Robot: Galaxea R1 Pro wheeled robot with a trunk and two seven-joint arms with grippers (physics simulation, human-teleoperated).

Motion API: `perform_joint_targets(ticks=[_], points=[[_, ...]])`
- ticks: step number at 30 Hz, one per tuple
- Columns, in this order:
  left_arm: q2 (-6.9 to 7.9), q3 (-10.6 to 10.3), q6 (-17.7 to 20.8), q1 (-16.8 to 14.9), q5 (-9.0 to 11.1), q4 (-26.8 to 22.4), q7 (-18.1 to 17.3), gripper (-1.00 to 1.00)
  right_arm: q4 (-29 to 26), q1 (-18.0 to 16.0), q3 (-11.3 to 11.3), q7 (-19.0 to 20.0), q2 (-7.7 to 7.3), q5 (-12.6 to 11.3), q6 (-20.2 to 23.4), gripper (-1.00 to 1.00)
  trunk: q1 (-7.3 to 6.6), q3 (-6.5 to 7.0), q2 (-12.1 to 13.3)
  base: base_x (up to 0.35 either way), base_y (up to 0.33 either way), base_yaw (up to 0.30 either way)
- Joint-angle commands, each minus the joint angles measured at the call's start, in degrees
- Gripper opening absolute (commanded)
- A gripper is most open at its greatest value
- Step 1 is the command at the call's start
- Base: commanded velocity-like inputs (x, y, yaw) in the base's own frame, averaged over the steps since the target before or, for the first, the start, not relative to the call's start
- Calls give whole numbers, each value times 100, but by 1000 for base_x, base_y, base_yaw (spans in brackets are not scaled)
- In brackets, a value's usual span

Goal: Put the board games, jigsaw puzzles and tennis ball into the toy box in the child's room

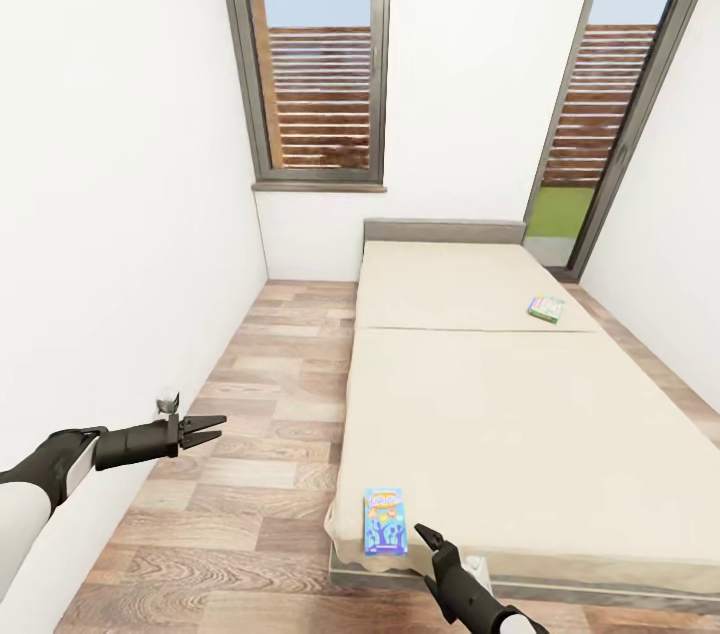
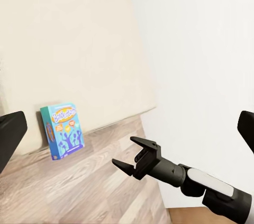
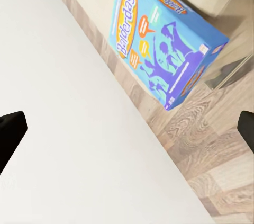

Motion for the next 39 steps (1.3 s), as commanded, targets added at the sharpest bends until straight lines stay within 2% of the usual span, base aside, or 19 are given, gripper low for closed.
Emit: perform_joint_targets(ticks=[1, 39], points=[[0, -2, 60, -3, 3, -1, -17, 100, -7, -4, -36, 0, 6, -26, 49, 100, 23, -24, -45, 0, 0, 0], [-3, -6, 60, -3, -2, 3, -6, 100, -5, -4, -35, 0, 26, -16, 43, 100, 857, -706, -1569, 0, 0, 0]])
